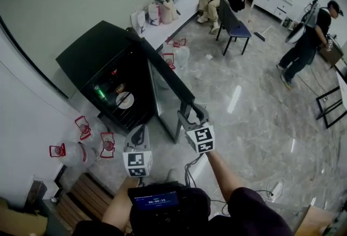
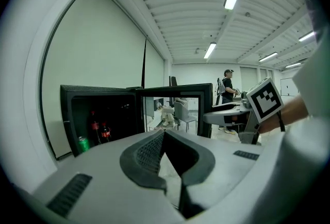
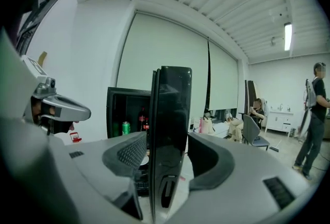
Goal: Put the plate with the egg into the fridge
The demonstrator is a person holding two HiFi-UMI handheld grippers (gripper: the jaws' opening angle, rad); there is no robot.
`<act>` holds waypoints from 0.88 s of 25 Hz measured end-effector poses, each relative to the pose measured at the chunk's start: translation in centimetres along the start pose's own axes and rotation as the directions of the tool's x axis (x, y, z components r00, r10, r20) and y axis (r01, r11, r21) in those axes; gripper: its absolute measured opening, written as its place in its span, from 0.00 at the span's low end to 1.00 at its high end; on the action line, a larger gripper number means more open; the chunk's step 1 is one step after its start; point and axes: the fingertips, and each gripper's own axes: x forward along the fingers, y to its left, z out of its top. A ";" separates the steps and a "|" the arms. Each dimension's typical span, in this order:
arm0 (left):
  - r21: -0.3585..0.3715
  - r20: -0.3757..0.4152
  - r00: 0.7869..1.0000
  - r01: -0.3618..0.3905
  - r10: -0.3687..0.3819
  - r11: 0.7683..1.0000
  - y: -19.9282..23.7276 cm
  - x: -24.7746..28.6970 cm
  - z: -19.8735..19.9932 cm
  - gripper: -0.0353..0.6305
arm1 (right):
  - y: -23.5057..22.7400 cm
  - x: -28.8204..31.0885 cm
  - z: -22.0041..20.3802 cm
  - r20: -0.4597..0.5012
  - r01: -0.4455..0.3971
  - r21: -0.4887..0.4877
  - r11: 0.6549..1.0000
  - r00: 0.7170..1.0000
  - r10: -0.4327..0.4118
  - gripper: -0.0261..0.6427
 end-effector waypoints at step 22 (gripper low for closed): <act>-0.033 -0.015 0.979 -0.206 0.206 0.978 8.2 -6.2 -2.8 0.07 | 18.2 3.2 2.1 0.043 -0.375 -0.048 0.926 0.925 0.377 0.40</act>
